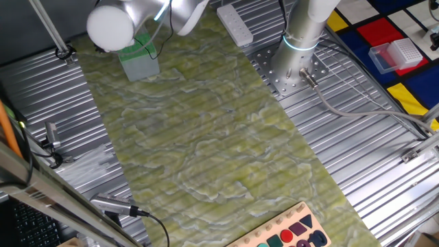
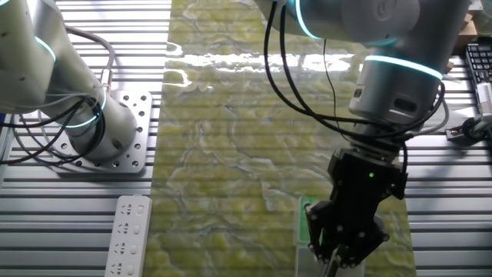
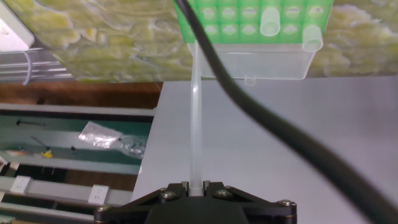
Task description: Insert a large pipette tip into the holder for large pipette tips
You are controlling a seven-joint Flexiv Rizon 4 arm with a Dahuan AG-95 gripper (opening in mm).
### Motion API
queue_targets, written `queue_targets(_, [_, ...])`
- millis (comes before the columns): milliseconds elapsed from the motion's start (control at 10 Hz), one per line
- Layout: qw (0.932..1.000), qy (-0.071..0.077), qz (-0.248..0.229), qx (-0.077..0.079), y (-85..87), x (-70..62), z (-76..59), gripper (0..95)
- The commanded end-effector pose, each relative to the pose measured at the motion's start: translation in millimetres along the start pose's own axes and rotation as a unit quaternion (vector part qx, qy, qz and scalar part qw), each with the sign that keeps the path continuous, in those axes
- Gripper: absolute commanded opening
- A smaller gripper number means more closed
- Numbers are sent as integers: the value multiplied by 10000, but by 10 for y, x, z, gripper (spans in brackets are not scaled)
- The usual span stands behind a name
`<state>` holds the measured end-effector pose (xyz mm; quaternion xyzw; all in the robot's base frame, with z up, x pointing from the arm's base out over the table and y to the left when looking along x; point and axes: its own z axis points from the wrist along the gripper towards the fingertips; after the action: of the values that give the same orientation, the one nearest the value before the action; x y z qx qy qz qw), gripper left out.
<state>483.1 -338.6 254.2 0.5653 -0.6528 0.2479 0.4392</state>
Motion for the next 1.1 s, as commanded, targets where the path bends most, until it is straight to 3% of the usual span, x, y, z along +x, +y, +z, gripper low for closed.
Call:
queue_targets(100, [10000, 77, 29, 8, -16, -24, -17, 0])
queue_targets(500, [9997, 201, 115, 23, -24, -36, -13, 0])
queue_targets(1100, [9998, 172, 117, -25, -28, -24, -48, 0])
